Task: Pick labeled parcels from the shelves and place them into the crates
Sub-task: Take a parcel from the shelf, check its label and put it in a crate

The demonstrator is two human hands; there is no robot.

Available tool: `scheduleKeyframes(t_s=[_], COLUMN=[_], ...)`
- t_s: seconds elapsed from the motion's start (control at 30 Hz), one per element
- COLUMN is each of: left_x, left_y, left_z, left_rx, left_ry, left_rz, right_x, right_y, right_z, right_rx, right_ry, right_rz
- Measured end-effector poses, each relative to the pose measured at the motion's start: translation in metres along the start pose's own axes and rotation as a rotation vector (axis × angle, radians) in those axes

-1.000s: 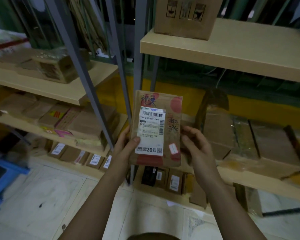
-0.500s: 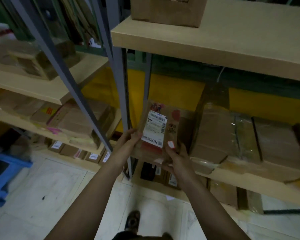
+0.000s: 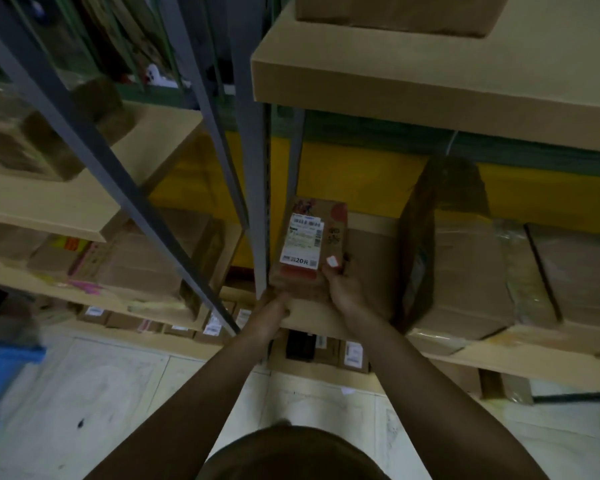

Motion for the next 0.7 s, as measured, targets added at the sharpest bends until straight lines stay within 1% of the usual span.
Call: scheduleKeyframes(t_s=[0.1,0.23,0.37,0.4,0.47,0.5,0.53,0.6,0.67,0.7], left_x=[0.003,0.007,-0.004,-0.009,-0.025,-0.034,-0.043,-0.061,-0.070,-0.072], left_y=[-0.001,-0.015,-0.030,-0.032,-0.034,-0.034,-0.034,-0.034,-0.039,-0.041], left_z=[0.010,0.016,0.014,0.013,0.008,0.006,0.004,0.001,0.003,0.005], left_rx=[-0.031,0.005,0.064,0.057,-0.013,-0.062,-0.101,-0.138,-0.077,-0.030], left_ry=[0.040,0.100,0.044,0.014,-0.047,-0.074,-0.100,-0.127,-0.107,-0.082], left_rz=[0.020,0.073,0.149,0.193,0.271,0.284,0.289,0.285,0.225,0.180], right_x=[-0.002,0.005,0.021,0.030,0.051,0.058,0.061,0.060,0.056,0.055], right_y=[0.004,0.015,0.010,0.009,0.008,0.009,0.012,0.025,0.044,0.054], right_z=[0.005,0.005,-0.005,-0.009,-0.015,-0.017,-0.018,-0.020,-0.024,-0.028], right_rx=[0.035,0.032,0.059,0.057,0.096,0.120,0.121,0.117,0.134,0.152], right_ry=[0.041,0.062,0.100,0.128,0.199,0.193,0.155,0.024,-0.113,-0.160], right_rz=[-0.093,-0.158,-0.160,-0.215,-0.384,-0.482,-0.575,-0.790,-1.042,-1.128])
Point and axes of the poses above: each hand's wrist, its own z-axis towards the middle knuckle, its own x-axis out of the back of the hand, y = z × x, the point moved 8 cm from there along z, towards the middle knuckle, and after that the axes turned 3 degrees about x, right-handed, at the moved point
